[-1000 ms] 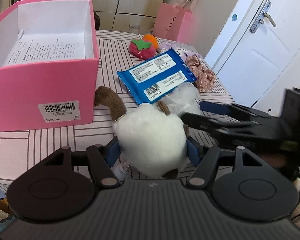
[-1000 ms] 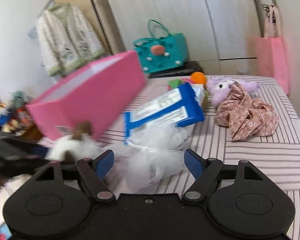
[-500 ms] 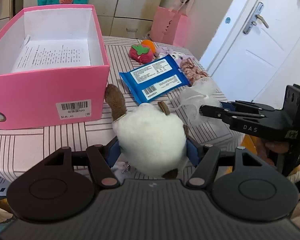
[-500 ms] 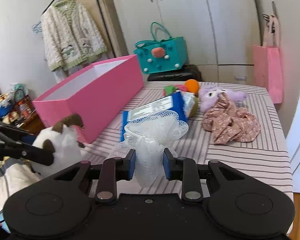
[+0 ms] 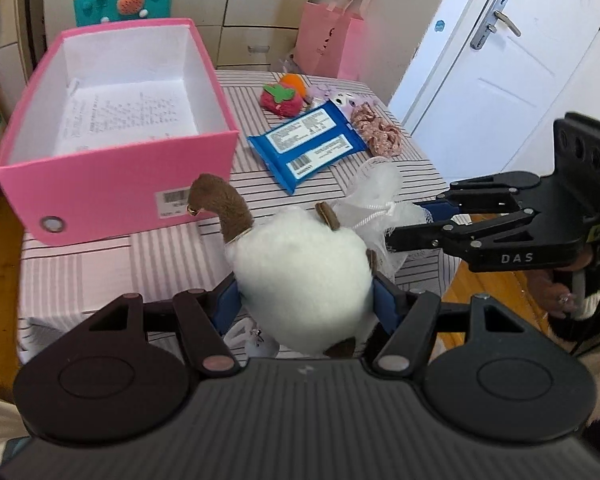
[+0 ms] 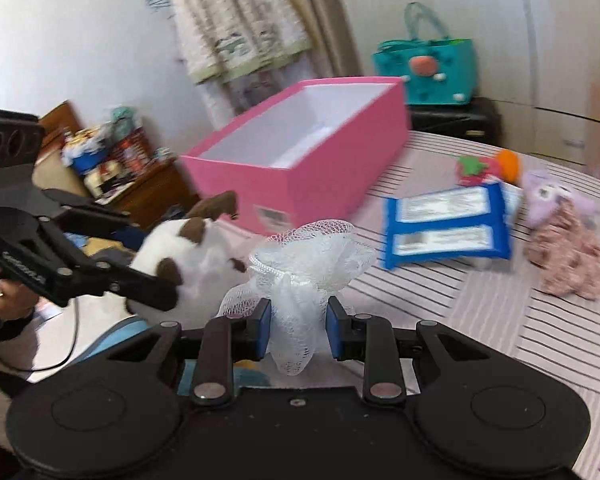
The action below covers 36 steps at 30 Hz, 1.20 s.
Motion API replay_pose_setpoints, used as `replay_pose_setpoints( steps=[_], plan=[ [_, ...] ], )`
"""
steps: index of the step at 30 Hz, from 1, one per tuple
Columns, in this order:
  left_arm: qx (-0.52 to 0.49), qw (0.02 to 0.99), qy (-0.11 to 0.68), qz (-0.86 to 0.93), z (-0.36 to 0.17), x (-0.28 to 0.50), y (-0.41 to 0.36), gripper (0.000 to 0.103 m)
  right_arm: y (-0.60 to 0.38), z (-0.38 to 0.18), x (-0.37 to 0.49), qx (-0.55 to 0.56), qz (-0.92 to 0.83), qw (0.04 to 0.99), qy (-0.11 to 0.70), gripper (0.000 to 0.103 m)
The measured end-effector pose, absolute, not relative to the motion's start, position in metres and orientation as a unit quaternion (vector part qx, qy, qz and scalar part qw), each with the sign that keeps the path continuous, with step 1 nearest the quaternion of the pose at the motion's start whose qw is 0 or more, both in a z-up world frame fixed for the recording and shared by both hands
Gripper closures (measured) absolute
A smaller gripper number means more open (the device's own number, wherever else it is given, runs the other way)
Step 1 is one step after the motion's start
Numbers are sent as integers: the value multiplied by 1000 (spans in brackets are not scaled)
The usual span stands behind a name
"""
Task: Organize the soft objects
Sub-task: 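Carry the cat and puff into the pink box and open both grippers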
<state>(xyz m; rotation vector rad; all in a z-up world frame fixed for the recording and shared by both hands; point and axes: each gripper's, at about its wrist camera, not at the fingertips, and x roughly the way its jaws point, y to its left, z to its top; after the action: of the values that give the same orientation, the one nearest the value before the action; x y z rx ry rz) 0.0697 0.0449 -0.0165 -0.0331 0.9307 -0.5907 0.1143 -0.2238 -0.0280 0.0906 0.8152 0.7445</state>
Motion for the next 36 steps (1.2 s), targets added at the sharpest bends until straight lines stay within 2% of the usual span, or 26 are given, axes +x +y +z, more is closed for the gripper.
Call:
replay_pose_setpoints(
  steps=[9,21,30,36],
  plan=[
    [-4,878,419,-230,8,70,76,37,-181,-2,128,19,407,824,394,70],
    [0,902,381,-205,36,102,94,37,-165,29,174,28,424,831,358,69],
    [-8,921,334,-202,67,151,96,37,-160,52,224,17,421,843,334,68],
    [-26,923,335,-188,49,207,90,36,-152,45,271,-6,402,858,319,67]
  ],
)
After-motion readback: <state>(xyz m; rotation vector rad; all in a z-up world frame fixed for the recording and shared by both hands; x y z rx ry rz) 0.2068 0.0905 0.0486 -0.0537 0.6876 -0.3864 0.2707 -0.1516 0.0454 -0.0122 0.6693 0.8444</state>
